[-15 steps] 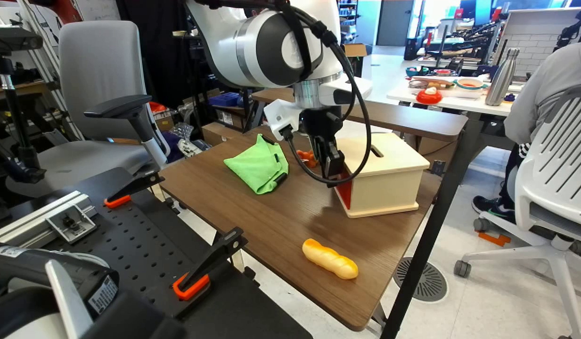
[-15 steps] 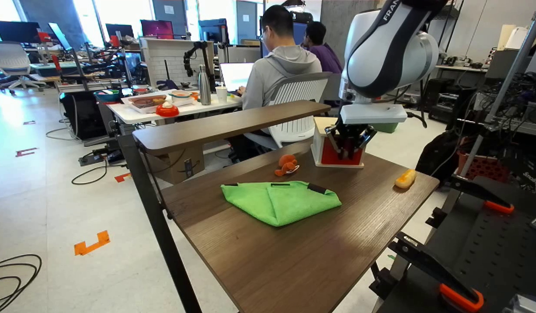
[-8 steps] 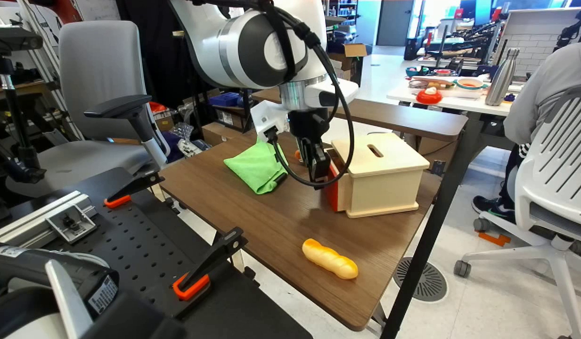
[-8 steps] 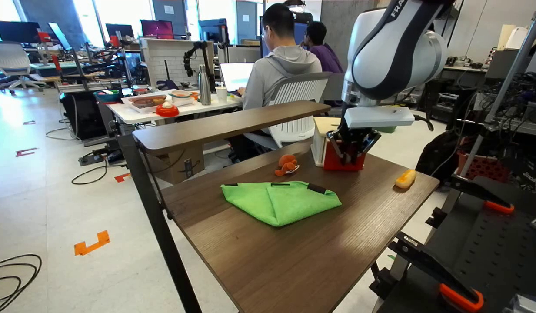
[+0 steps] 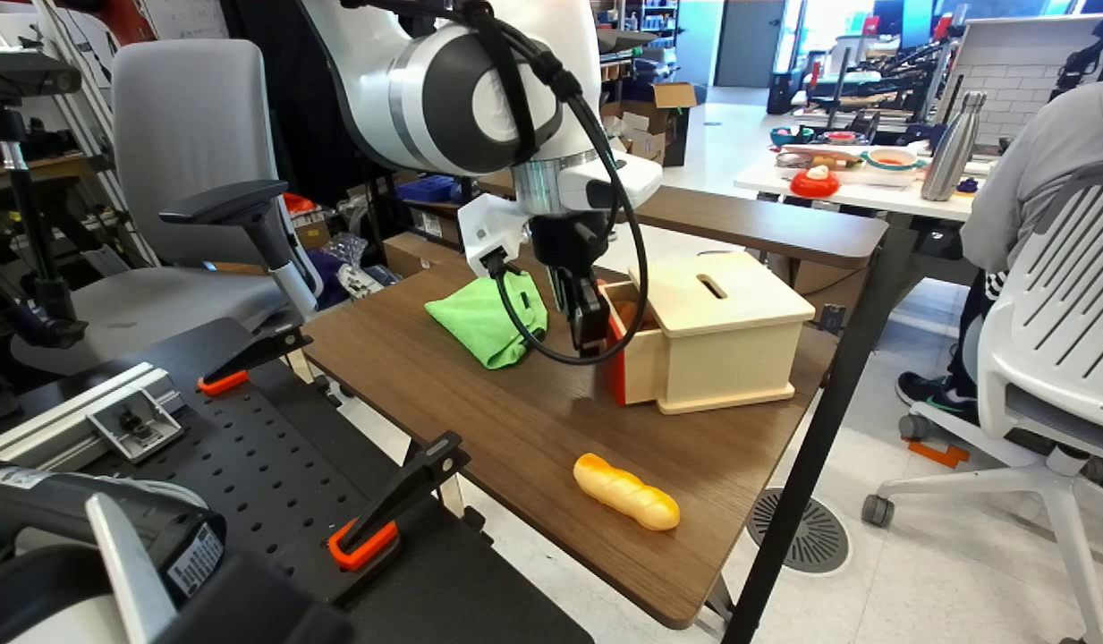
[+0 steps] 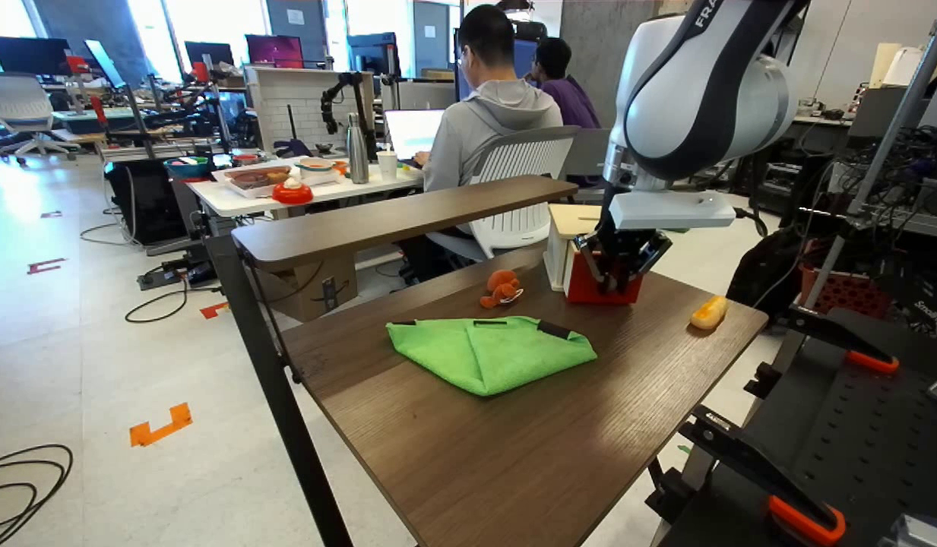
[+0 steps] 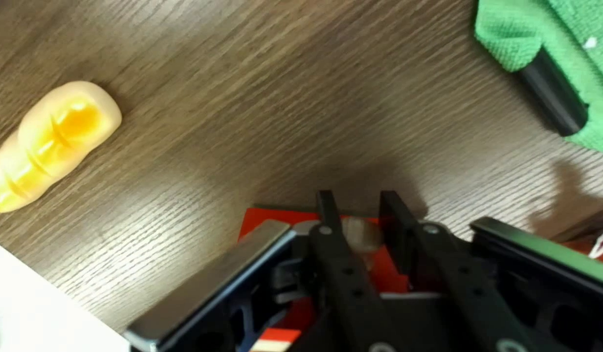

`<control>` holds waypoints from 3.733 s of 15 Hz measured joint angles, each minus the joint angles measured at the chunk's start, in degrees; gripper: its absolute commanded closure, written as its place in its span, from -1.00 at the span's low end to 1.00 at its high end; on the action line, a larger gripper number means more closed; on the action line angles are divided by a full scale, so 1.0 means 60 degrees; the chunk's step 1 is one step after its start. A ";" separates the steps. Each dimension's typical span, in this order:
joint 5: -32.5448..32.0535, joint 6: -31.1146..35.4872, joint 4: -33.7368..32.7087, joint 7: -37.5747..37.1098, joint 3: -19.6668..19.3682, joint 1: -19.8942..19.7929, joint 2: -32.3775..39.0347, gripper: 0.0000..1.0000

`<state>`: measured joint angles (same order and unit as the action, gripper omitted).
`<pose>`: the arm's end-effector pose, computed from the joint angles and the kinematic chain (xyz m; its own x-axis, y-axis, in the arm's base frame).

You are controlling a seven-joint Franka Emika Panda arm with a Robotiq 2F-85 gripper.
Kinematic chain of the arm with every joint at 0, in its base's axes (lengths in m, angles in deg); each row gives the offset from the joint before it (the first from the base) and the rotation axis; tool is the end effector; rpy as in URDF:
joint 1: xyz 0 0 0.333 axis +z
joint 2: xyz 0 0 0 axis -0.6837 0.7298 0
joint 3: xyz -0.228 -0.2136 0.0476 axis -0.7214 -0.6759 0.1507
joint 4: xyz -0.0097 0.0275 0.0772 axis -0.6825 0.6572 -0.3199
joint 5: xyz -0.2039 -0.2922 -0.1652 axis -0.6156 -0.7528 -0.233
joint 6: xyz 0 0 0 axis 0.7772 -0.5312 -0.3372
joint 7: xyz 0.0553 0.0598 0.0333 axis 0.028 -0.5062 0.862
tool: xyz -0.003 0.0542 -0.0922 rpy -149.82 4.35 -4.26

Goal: Open the drawer, pick up the toy and put it in the drawer

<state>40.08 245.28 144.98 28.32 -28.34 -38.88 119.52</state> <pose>0.5665 -0.0557 0.1045 0.8417 -0.5245 0.1279 -0.5330 -0.8451 0.0420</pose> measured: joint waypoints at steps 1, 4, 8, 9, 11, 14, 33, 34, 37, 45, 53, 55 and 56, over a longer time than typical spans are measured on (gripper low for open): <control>0.0041 0.0028 0.0067 0.0022 0.0023 0.0000 -0.0031 0.87; 0.0239 0.0094 0.0253 0.0127 0.0098 0.0000 -0.0115 0.87; 0.0495 0.0119 0.0414 0.0240 0.0180 0.0000 -0.0185 0.87; 0.0557 0.0125 0.0446 0.0278 0.0201 0.0000 -0.0198 0.87; 0.0616 0.0128 0.0482 0.0298 0.0229 0.0000 -0.0214 0.87; 0.0737 0.0130 0.0551 0.0322 0.0280 0.0000 -0.0242 -0.08; 0.1163 0.0121 0.1680 0.0306 0.0899 0.0407 -0.1232 -1.00; 0.1294 0.0121 0.1673 0.0306 0.0993 0.0413 -0.1444 -1.00; 0.1596 0.0125 0.1419 0.0280 0.1200 0.0416 -0.1959 -1.00; 0.1647 0.0127 -0.0232 -0.0435 0.0809 0.0805 -0.1535 -1.00; 0.1630 0.0125 -0.1966 -0.0847 0.0116 0.1281 0.0583 -1.00; 0.1631 0.0114 -0.2394 -0.0924 0.0018 0.1368 0.1029 -1.00; 0.1631 0.0098 -0.2603 -0.0945 0.0002 0.1387 0.1229 -1.00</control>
<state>49.87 245.87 129.36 22.65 -28.34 -30.56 126.89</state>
